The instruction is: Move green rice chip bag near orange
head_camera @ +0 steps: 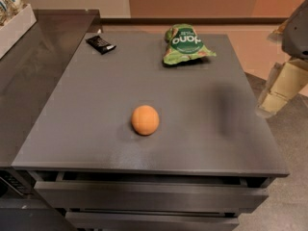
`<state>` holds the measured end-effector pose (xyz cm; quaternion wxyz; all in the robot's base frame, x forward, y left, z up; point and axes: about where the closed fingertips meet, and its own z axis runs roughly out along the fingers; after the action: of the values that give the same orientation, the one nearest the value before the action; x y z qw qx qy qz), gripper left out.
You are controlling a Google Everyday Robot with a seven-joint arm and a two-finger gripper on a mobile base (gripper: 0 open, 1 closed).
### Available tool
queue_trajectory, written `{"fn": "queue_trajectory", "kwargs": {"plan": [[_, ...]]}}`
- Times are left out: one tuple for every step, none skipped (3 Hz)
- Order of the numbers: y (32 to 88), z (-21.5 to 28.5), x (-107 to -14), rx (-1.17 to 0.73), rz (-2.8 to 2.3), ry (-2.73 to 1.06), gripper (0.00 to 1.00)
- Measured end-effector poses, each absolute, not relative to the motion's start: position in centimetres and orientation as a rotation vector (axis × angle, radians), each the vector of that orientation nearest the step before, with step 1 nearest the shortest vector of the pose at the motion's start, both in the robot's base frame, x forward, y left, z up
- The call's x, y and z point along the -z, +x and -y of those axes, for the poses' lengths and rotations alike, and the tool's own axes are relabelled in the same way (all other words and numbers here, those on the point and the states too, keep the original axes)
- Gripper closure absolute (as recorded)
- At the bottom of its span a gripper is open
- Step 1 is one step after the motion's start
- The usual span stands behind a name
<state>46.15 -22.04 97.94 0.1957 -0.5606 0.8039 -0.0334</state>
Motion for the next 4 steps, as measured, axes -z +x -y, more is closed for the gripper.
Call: {"fn": "queue_trajectory", "kwargs": {"plan": [[50.4,22.8,-96.9,0.035,-2.257,-1.387,0.0],[53.8,22.9,-95.8,-0.015,-2.258,-1.269,0.0],[57.1,22.6,-94.9,-0.061,-2.283,-1.173,0.0],[61.7,21.8,-93.6,-0.129,-2.321,-1.045,0.0]]}}
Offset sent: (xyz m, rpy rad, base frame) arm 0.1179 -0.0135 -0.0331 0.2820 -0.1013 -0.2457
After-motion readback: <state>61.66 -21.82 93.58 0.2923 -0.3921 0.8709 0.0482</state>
